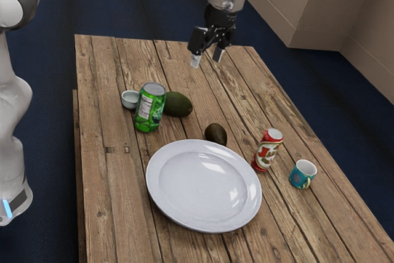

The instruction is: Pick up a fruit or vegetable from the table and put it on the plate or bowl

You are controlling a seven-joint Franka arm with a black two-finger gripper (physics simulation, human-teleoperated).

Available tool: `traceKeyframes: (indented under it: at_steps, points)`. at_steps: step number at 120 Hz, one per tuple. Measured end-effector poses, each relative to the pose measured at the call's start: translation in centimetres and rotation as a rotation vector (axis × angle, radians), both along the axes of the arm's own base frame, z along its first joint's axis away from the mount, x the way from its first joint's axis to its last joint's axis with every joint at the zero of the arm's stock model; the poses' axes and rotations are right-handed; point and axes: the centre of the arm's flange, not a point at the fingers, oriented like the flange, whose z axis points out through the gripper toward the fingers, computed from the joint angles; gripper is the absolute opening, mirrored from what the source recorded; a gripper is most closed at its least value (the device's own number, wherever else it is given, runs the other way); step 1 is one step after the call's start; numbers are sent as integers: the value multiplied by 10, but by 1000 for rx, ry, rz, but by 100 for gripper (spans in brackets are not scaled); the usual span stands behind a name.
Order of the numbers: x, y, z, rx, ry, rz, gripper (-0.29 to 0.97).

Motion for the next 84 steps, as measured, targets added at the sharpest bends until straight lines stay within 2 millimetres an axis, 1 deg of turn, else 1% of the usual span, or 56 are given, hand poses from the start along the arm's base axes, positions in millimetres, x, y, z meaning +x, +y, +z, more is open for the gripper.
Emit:
traceKeyframes:
  at_steps: [15, 22, 28, 32, 39, 44, 51, 60, 69, 76, 84]
  points:
    - [-2, 3, 3, -8, -7, 43, 68]
    - [-7, 4, -4, -15, 18, 57, 68]
    - [-10, 4, -5, -17, 29, 67, 68]
    - [-11, -1, -4, -15, 30, 66, 68]
    - [-13, -20, -1, -9, 30, 42, 68]
    - [-6, -24, -6, -1, 37, 33, 68]
    - [1, -18, -12, 12, 40, 20, 68]
    - [8, 0, -14, 60, 16, -31, 68]
    - [18, 15, -16, 126, -22, -121, 68]
    - [26, 21, -19, 160, -46, -202, 68]
    - [32, 21, -21, 184, -66, -293, 68]
